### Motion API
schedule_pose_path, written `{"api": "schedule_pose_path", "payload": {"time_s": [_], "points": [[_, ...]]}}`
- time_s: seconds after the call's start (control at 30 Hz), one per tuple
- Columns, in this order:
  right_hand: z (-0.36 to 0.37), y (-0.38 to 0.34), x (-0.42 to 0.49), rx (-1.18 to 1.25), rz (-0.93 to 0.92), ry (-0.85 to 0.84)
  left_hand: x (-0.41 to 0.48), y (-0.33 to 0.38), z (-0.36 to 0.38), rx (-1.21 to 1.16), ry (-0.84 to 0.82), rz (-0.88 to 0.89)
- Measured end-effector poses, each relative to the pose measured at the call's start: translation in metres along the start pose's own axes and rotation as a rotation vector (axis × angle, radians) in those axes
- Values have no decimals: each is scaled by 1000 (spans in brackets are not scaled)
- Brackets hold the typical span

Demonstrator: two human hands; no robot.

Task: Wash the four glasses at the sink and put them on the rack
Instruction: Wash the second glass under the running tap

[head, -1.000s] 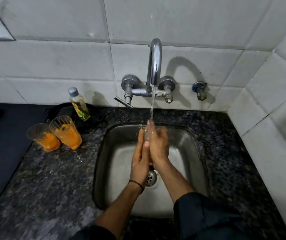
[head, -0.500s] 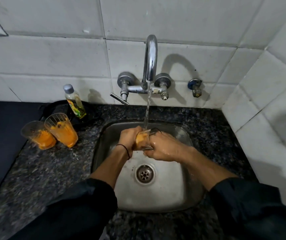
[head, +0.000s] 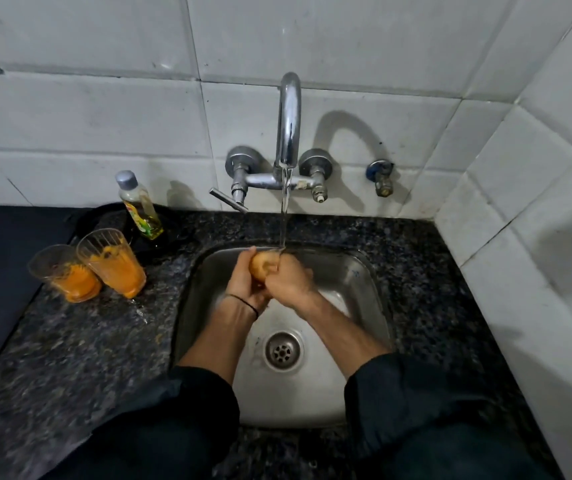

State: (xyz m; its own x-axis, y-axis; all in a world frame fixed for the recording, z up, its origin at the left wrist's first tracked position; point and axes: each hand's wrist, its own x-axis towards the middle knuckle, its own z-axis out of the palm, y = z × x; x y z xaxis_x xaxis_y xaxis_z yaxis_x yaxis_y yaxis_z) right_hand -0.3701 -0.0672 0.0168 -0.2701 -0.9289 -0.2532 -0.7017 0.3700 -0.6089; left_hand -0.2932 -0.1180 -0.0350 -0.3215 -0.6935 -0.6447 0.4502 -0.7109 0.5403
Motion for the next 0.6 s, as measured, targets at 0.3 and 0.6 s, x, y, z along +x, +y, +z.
{"api": "schedule_pose_path", "payload": {"time_s": [0.3, 0.6], "points": [[-27, 1, 14, -422, -322, -114, 4, -5, 5, -100, -89, -59], [-12, 16, 12, -532, -317, -195, 6, -8, 1, -146, -109, -132]]}}
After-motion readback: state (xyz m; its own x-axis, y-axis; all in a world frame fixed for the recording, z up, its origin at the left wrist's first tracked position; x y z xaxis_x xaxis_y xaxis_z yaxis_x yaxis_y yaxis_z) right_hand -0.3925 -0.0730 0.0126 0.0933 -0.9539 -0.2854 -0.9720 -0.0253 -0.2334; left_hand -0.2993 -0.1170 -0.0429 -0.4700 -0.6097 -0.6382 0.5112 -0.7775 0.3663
